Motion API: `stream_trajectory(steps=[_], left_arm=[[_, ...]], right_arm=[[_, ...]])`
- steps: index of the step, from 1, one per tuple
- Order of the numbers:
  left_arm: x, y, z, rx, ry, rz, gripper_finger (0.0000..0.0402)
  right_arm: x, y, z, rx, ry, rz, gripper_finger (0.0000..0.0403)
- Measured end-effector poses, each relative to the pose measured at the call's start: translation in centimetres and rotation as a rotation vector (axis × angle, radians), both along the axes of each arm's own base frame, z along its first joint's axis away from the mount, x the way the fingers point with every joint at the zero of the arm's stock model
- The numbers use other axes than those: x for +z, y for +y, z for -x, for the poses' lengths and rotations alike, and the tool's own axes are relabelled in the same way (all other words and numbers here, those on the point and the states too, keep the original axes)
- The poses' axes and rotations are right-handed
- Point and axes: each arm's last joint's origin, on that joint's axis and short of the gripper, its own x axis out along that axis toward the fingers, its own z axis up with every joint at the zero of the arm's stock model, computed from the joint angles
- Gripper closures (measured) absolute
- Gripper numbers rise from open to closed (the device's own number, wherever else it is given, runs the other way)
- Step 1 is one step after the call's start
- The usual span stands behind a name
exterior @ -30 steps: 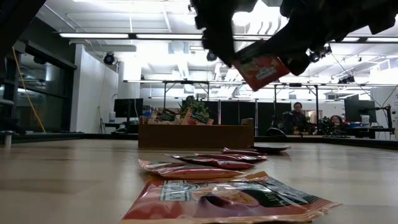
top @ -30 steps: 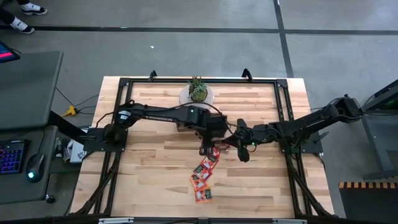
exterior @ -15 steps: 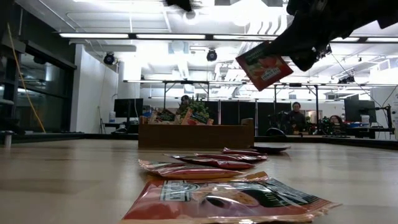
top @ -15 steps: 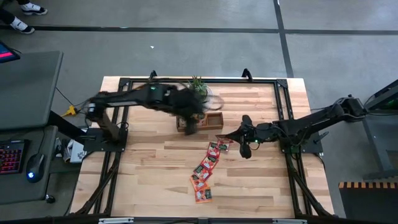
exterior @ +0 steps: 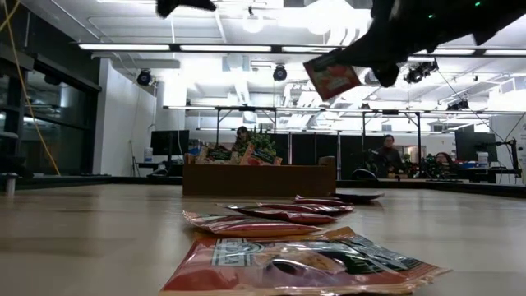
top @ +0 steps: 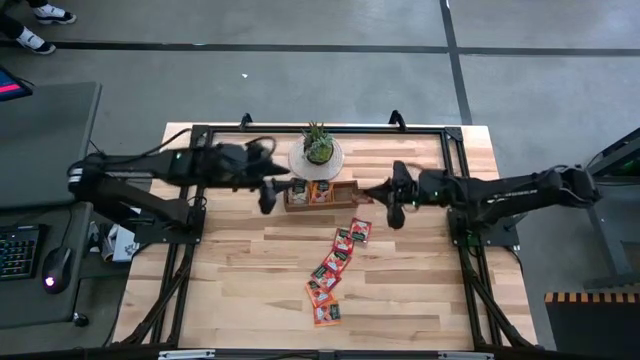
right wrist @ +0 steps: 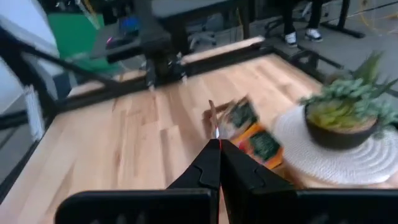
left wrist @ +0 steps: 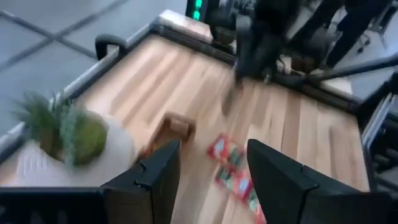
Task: Pick & Place Tea
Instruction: Put the red tea bag into the right section of the wooden organizer
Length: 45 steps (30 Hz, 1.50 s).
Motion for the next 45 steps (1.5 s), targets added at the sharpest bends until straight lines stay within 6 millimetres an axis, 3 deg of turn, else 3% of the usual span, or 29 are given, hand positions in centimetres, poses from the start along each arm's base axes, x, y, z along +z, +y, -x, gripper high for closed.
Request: stream_trajectory(steps=[3,8,12,20,27,45], left_arm=[[-1.8,0.0,0.8,0.013,-0.143,0.035,0.022],[-5.4,0.1,1.7,0.019,-0.221,0.049,0.022],[-6.5,0.1,2.1,0.015,-0.253,0.05,0.022],[-6.6,0.1,2.1,0.012,-0.269,0.044,0.022],[-6.5,0.0,2.1,0.008,-0.27,0.044,0.022],[-6.6,0.0,2.1,0.009,-0.267,0.048,0.022]], right_arm=[[0.3,-1.9,-0.2,-0.013,-0.054,-0.014,0.0403],[0.5,-4.7,-0.8,-0.012,-0.149,-0.065,0.0403],[-1.0,-6.3,-1.9,-0.025,-0.134,-0.113,0.0403],[-4.9,-8.8,-4.0,-0.078,-0.101,-0.187,0.0403],[-8.4,-9.4,-5.2,-0.089,-0.043,-0.251,0.0403],[-10.2,-9.6,-5.2,-0.138,0.074,-0.268,0.0403]])
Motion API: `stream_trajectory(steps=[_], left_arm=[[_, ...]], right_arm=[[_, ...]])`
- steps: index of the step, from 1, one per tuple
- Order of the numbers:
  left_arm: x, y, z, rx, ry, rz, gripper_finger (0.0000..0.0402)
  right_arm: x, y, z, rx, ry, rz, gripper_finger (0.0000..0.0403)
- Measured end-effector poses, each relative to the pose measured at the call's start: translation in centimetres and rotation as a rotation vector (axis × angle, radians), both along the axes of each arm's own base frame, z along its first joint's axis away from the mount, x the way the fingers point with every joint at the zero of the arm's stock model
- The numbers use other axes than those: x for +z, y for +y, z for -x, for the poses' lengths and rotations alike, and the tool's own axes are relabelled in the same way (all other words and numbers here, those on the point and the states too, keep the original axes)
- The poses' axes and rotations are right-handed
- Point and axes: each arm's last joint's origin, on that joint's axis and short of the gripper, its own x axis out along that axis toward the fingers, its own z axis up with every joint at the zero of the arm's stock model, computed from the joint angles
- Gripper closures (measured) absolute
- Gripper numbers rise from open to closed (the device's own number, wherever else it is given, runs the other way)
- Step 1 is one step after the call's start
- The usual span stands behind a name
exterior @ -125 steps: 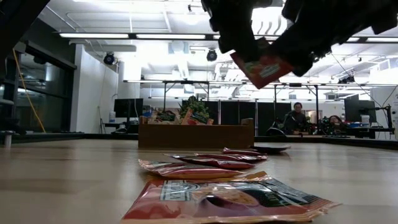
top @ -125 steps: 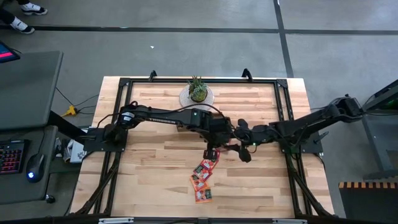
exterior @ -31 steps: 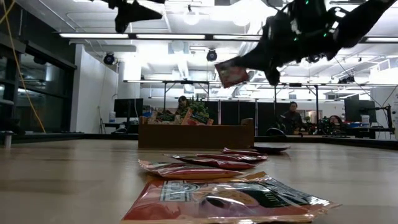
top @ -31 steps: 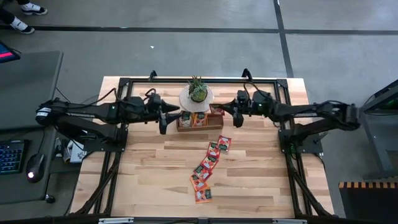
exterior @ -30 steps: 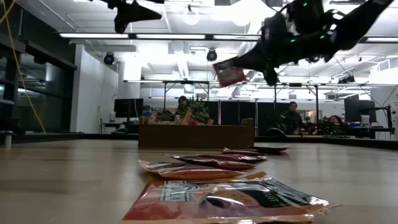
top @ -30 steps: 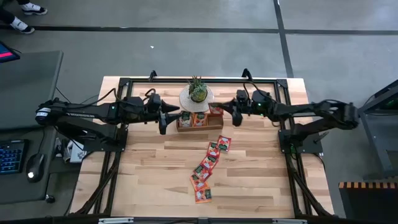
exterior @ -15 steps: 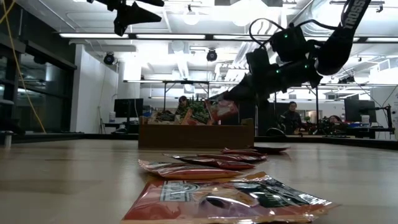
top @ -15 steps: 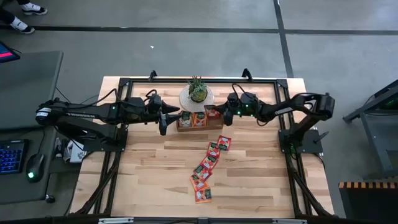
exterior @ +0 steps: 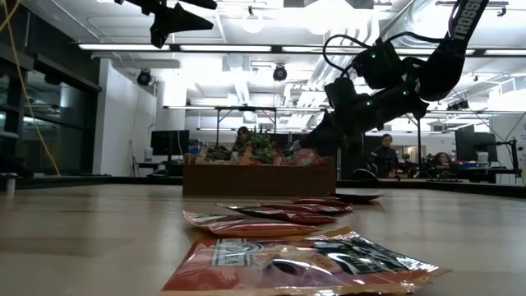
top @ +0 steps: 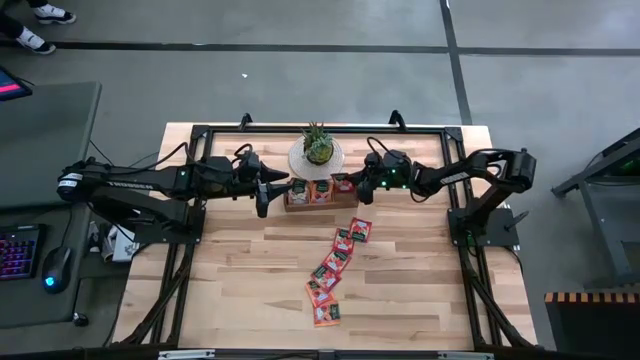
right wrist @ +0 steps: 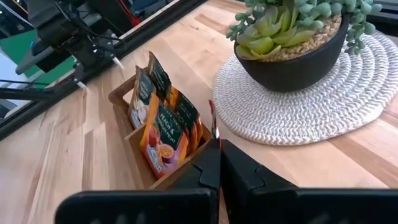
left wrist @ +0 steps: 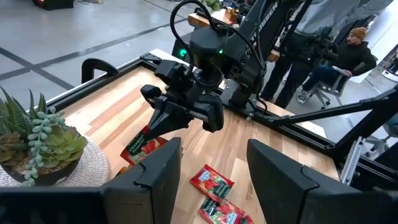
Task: Pick & Place Tea
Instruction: Put the red tea bag into the right section of the wooden organizer, then put the bottom orange tea bag into the middle section of the wooden organizer
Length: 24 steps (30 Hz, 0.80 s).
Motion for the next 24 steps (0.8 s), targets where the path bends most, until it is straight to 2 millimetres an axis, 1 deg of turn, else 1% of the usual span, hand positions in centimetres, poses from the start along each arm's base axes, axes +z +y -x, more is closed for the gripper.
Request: stream_trajectory(steps=[7,10,14,20,24], left_arm=[[0.0,0.01,0.0,0.003,0.001,-0.002,0.022],[-0.01,0.01,0.0,0.003,0.002,-0.002,0.022],[-0.01,0.01,0.01,0.004,0.001,-0.001,0.022],[-0.01,0.01,0.01,0.005,0.001,0.002,0.022],[-0.01,0.02,0.01,0.006,0.001,0.002,0.022]], right_arm=[[0.02,0.04,-0.02,0.014,-0.003,0.0,0.0402],[0.02,0.06,-0.02,0.023,-0.003,0.004,0.0394],[0.04,0.05,-0.03,0.026,-0.003,0.011,0.0367],[0.07,0.05,-0.03,0.027,-0.005,0.012,0.0311],[0.74,0.06,0.07,0.019,-0.023,0.039,0.0281]])
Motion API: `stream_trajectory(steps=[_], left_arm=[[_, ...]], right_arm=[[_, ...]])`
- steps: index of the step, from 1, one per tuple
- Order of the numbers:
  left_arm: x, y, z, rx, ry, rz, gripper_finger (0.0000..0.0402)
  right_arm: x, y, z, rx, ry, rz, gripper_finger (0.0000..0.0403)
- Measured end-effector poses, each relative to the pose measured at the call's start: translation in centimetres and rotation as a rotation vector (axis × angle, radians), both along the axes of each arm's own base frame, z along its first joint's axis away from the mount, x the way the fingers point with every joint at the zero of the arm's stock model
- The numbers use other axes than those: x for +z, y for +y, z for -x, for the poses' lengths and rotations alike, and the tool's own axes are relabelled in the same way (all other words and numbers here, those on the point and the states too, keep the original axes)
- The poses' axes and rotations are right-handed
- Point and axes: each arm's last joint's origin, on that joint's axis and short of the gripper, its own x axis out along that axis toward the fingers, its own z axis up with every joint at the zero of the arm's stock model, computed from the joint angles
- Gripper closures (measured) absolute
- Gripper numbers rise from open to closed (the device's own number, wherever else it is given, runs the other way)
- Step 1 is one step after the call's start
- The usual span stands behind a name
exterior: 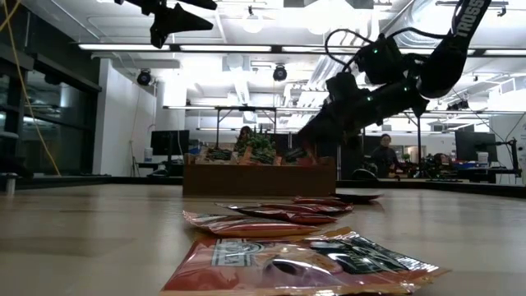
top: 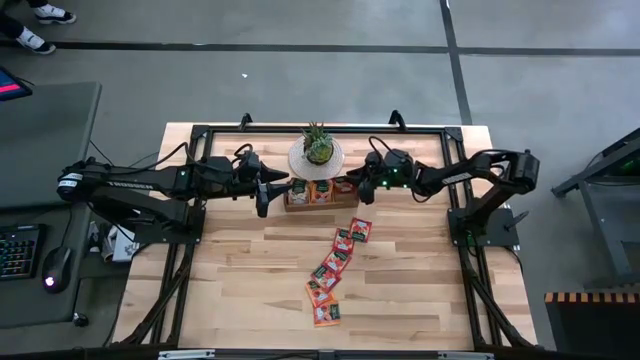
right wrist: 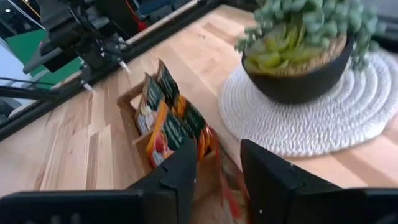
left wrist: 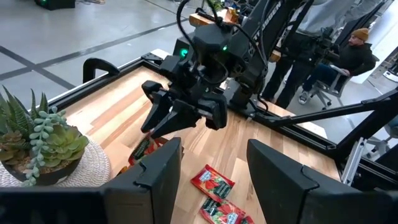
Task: Pick & Place Tea
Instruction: Put the bottom orange tea bag into the middle section of the wooden organizer
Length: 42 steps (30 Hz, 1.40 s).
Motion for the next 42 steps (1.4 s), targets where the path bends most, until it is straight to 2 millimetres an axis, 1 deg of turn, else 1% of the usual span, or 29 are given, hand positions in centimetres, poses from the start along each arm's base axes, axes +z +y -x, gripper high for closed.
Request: stream_trajectory(steps=[4,13,17,21,26,32,34,36,38,42], left_arm=[[0.0,0.0,0.0,0.002,0.0,0.0,0.022],[0.0,0.0,0.0,0.002,0.0,0.0,0.022],[-0.1,0.0,0.0,-0.015,0.011,0.004,0.022],[-0.6,-0.1,0.1,-0.018,0.06,0.038,0.022],[-1.0,-0.2,0.0,-0.038,0.083,0.101,0.022],[-1.8,-0.5,0.0,-0.11,0.152,0.224,0.022],[-2.5,-1.1,-0.5,-0.142,0.2,0.262,0.022],[-3.2,-2.2,-0.7,-0.185,0.25,0.284,0.022],[-3.4,-3.5,-1.4,-0.236,0.24,0.309,0.022],[-5.0,-6.8,-3.0,-0.281,0.268,0.343,0.0221]], right_arm=[[1.1,0.0,0.2,-0.007,-0.031,0.043,0.0267],[3.4,0.4,0.8,0.01,-0.107,0.059,0.0265],[4.7,1.0,1.4,0.079,-0.132,0.027,0.0265],[5.9,2.5,2.0,0.171,-0.122,0.015,0.0265],[7.2,5.1,2.8,0.256,-0.1,0.039,0.0265],[8.0,8.3,3.6,0.313,-0.057,0.053,0.0265],[7.9,9.3,3.8,0.325,-0.029,0.056,0.0265],[7.7,10.2,4.0,0.328,0.007,0.059,0.0265],[7.5,11.0,4.1,0.33,0.035,0.054,0.0265],[7.1,12.5,4.4,0.366,0.075,0.022,0.0265]])
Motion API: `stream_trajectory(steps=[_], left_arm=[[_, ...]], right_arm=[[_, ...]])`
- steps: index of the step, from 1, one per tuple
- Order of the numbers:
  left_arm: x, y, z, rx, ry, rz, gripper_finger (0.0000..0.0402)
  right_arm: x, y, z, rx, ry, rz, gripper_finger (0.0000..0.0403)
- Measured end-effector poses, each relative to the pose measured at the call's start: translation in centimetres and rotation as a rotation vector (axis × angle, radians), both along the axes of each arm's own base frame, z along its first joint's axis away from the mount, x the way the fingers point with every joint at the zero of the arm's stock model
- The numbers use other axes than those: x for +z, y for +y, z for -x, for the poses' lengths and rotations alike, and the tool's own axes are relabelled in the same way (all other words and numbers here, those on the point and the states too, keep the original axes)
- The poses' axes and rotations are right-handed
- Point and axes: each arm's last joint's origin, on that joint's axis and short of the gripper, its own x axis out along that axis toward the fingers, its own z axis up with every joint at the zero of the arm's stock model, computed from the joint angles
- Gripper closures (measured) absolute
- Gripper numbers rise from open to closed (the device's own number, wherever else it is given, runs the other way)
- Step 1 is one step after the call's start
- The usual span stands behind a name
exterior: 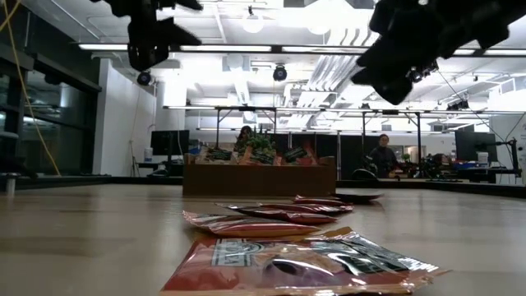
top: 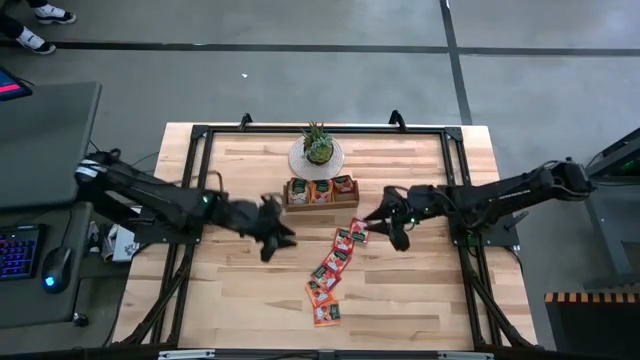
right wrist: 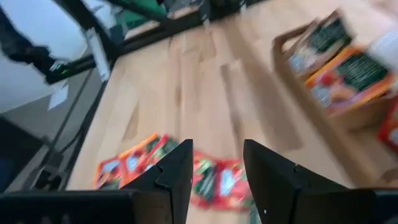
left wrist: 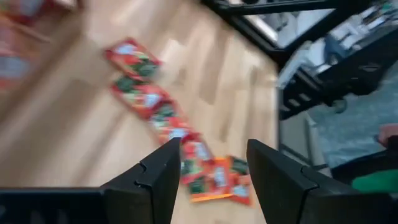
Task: Pick & Place Tea
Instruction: Put the bottom orange tea bag into the middle section of the wooden organizer
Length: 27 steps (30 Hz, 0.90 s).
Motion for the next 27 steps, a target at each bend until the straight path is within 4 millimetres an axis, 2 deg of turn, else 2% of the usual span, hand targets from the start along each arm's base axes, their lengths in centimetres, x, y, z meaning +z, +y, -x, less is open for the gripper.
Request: stream_trajectory(steps=[5,10,15,19,22,27], left_arm=[[-2.4,-4.0,-1.8,-0.031,0.023,0.096,0.0221],[-5.2,-7.5,-3.8,-0.047,0.109,0.146,0.0221],[-6.5,-10.3,-6.3,-0.155,0.186,0.172,0.0221],[-6.8,-11.8,-8.5,-0.242,0.263,0.105,0.0221],[-7.3,-12.5,-9.6,-0.305,0.379,-0.006,0.0221],[-7.9,-14.1,-11.7,-0.391,0.415,-0.136,0.0221]], right_arm=[[-0.8,1.6,0.6,0.031,0.101,-0.058,0.0265],[-1.3,3.6,1.3,0.025,0.167,-0.041,0.0265],[-1.5,5.3,1.9,0.023,0.178,-0.046,0.0265],[-1.8,6.4,1.9,0.005,0.186,-0.086,0.0265],[-1.9,7.4,1.6,0.003,0.151,-0.122,0.0265],[-2.1,9.4,1.0,-0.001,0.076,-0.209,0.0265]])
